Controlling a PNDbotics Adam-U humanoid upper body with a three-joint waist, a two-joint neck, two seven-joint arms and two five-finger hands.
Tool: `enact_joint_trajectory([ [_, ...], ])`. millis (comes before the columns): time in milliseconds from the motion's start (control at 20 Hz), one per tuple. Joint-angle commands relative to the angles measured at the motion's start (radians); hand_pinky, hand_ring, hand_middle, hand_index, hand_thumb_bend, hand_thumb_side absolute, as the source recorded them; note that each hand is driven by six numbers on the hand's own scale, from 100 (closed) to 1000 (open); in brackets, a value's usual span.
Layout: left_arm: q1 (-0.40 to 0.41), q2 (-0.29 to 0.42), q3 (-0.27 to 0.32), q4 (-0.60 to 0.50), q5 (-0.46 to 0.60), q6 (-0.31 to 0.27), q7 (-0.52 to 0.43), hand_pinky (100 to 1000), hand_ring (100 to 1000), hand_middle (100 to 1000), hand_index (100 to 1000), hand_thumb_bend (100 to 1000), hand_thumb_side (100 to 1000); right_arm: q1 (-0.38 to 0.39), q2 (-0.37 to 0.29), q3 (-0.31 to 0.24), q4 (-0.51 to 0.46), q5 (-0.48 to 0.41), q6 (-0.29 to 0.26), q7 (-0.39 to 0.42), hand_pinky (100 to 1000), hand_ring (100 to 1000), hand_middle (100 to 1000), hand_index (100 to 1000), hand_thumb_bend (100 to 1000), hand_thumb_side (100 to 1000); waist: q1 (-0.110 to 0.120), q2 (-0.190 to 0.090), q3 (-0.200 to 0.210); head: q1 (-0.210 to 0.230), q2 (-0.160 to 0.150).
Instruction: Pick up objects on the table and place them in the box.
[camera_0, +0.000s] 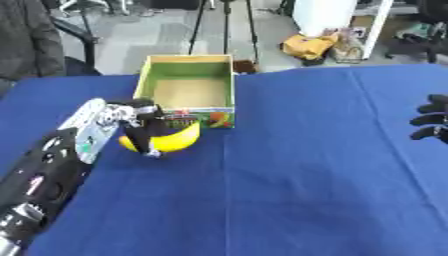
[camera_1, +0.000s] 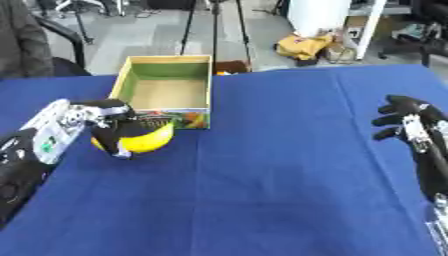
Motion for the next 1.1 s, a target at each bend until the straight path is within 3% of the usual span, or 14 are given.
enact_joint_trajectory([
  [50,-0.039,0.043,0.018,-0.030,0.012,0.005,-0.001,433,466,313,371,482,138,-0.010,-0.015,-0.009,-0.010,-0.005,-0.002,0.004,506,621,627,778,100,734,0.000,-0.017,-0.003,0.005,-0.001],
  [350,-0.073,0.062,0.038,-0.032,0.007,0.019,0.017,433,465,313,370,454,156,-0.014,-0.019,-0.005,-0.011,-0.005,-0.002,0.008,507,620,626,778,100,733,0.002,-0.014,-0.019,0.015,-0.006],
  [600,-0.104,0.069,0.061,-0.004,-0.031,0.031,0.055,436,460,314,371,485,136,-0.018,-0.020,0.000,-0.012,-0.006,-0.001,0.014,507,620,626,778,100,735,0.006,-0.007,-0.044,0.028,-0.018],
  [1100,-0.156,0.094,0.137,0.061,-0.116,0.058,0.177,437,454,314,369,487,128,-0.028,-0.018,0.008,-0.013,-0.006,-0.001,0.022,506,619,624,777,100,740,0.030,0.024,-0.118,0.072,-0.070],
])
